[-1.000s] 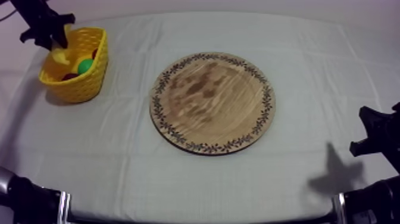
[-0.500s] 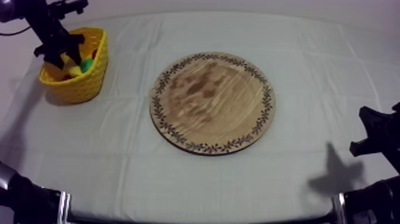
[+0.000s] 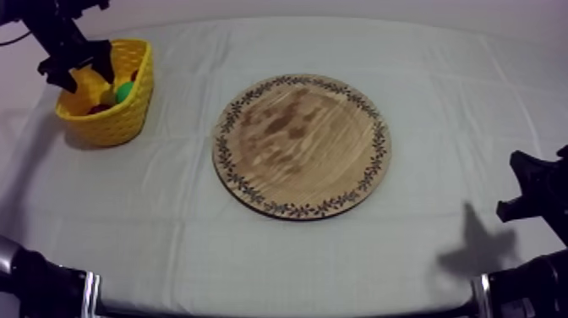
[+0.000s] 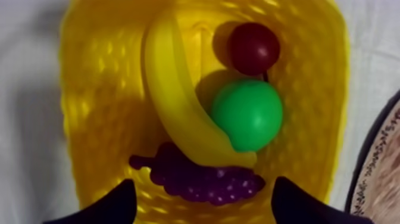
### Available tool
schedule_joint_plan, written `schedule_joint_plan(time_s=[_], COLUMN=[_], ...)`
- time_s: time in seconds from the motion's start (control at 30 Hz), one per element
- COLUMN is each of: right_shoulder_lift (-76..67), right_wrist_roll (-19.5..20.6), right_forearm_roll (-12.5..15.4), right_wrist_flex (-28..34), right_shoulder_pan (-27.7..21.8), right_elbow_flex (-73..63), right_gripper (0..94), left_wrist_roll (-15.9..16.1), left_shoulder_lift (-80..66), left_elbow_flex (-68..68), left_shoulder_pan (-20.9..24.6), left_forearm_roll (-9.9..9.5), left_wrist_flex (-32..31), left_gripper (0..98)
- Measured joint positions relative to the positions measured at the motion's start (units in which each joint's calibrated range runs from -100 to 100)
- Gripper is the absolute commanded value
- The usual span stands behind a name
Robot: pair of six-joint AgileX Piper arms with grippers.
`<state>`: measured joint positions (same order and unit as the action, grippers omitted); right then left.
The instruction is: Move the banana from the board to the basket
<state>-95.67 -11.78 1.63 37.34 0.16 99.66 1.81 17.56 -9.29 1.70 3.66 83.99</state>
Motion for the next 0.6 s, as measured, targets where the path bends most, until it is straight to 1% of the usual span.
schedule_joint_plan(time_s=[0.23, 0.47, 0.6], right_shoulder_lift=[0.00, 0.00, 0.00], right_wrist_roll=[0.00, 0.00, 0.00], right_forearm_roll=[0.00, 0.00, 0.00], right_wrist_flex=[0.00, 0.00, 0.00], right_shoulder_pan=[0.00, 0.00, 0.00], right_elbow_flex=[0.00, 0.00, 0.00], right_gripper=[0.3, 0.3, 0.3], left_wrist_roll=[-0.27, 0.40, 0.33], left_shoulder_lift=[-10.75, -23.26, -31.14], left_elbow_flex=[-8.56, -18.03, -23.83], left_shoulder_pan=[-0.93, -1.79, -2.91], left_forearm_roll=[0.23, 0.48, 0.30], left_wrist_flex=[-7.76, -15.71, -20.41], left_gripper=[64.6, 55.0, 48.8])
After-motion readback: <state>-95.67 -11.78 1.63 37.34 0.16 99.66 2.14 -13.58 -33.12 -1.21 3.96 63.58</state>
